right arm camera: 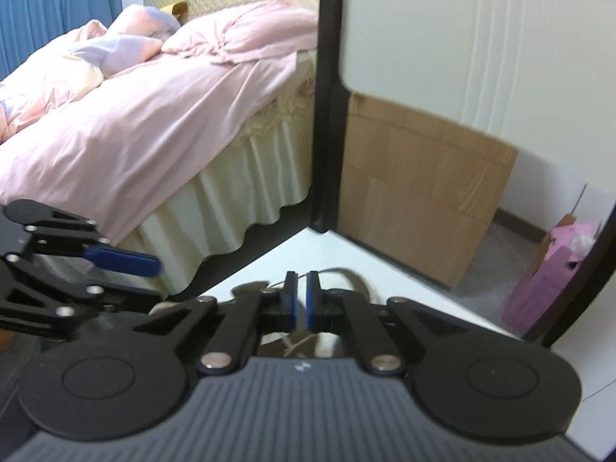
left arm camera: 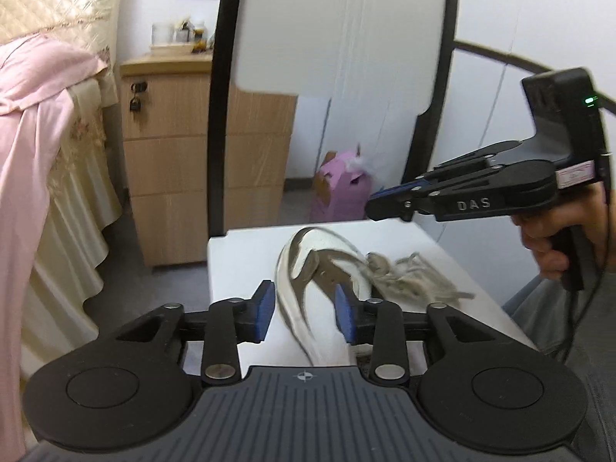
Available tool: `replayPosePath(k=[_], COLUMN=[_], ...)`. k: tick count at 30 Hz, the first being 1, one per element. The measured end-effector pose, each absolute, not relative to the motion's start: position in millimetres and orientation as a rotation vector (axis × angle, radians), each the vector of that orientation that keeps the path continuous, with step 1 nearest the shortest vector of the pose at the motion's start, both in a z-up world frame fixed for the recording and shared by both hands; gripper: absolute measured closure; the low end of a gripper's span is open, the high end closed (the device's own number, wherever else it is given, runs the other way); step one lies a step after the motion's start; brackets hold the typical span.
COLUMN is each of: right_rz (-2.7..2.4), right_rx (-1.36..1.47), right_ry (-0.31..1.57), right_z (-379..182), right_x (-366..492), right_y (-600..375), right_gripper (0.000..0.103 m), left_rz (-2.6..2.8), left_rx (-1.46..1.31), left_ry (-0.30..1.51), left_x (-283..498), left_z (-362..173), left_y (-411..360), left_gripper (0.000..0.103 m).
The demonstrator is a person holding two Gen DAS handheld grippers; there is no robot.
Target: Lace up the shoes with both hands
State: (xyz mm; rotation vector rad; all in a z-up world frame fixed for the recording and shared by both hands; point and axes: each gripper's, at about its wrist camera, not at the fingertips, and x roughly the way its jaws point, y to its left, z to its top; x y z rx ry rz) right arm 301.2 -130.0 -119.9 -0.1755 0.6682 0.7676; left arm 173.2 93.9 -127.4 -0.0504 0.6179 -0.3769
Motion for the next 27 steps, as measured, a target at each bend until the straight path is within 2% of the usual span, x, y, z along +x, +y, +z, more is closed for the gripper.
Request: replayPosePath(k=[2,3,10,13,17,18,20,22,27], right_rz=[0.773,0.776,0.891,0.909,0.886,0.878,0.851,0.829,0.836], right_rx=[-0.169,-0.168,-0.235,-0.295,-0.313,-0.304,-0.292,-0.296,-0.385], right_ry=[0.654,0.651,0.668,0.709,0.757,0.763,0.781,0.813,0.77], right_z=[-117,-116,-122,-132,-142,-143,-146,-150,-152], right_x=[301,301,294,292,298,300,303,306,298], right_y=[-135,-137,-129,-119,-116,-117,-118,-118,-110], right_gripper=[0.086,0.085,0.084,0.084,0.085,0.085,0.095,0.1,0.1], left_rz=[-0.408,-0.42,-0.435,-0.432,-0.423,-0.425,-0.427,-0.426,-0.418], left_rx=[-0.059,-0.055,-0.003,0.043,0.084,0.092,0.106,0.111,0.121], left_ry=[0.596,0.583,0.638,0.674,0.715,0.723,0.724,0.725,0.72], left_x=[167,164,172,177,181,182,183,185,188], left_z=[-124,-122,-134,-141,-151,-152,-155,-156,-158], left_y=[93,92,77,67,60,59,58,57,54], left_gripper=[0.057,0.057,0.057,0.059,0.069,0.07,0.071,0.071,0.07])
